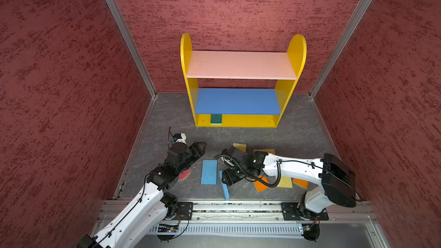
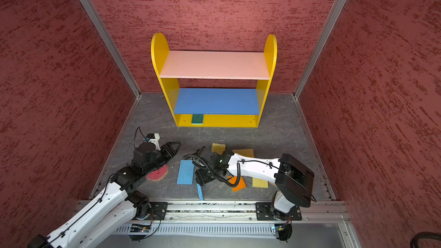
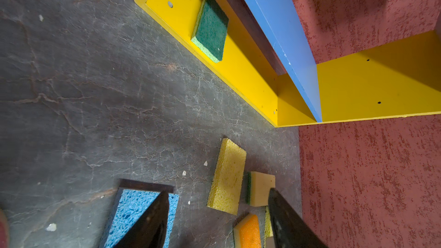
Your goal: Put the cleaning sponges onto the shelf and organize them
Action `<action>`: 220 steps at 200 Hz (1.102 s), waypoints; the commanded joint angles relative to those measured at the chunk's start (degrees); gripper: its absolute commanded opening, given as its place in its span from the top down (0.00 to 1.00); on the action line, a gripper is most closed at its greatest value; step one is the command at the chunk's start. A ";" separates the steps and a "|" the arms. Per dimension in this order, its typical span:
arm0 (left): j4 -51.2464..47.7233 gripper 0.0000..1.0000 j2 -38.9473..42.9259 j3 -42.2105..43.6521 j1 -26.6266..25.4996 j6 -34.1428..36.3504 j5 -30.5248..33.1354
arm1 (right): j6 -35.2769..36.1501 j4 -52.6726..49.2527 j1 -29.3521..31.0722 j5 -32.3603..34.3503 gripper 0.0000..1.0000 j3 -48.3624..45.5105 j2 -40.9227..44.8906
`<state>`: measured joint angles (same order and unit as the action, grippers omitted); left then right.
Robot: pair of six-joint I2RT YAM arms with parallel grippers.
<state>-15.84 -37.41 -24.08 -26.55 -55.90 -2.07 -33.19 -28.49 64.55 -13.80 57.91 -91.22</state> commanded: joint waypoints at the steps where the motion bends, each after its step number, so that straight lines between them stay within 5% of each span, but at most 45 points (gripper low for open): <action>1: 0.07 0.34 0.49 1.46 0.78 -0.43 -1.94 | -0.67 3.52 0.49 -2.26 0.39 -0.03 -1.78; 44: -0.07 0.33 0.84 1.78 1.23 -0.41 -2.99 | -0.47 2.75 0.51 -0.74 0.44 1.39 -4.07; 82: 2.31 0.33 0.41 3.04 1.25 -1.47 -3.90 | -1.26 4.18 0.40 1.25 0.87 0.65 -2.57; 124: 3.40 0.33 -0.15 3.28 1.32 -1.53 -4.90 | -0.80 4.04 -0.27 2.50 1.00 -0.23 -0.10; 173: 6.13 0.32 -3.36 1.39 1.32 -0.19 -7.01 | -1.02 12.03 -5.94 1.34 1.00 -5.43 12.43; 220: 16.12 0.11 -8.05 -0.72 -0.28 -0.29 -13.77 | -1.56 24.07 -14.71 -7.23 1.00 -8.23 20.79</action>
<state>-7.66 -44.12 -22.41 -25.76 -56.51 -11.66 -34.52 -13.56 52.88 -15.81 50.39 -73.03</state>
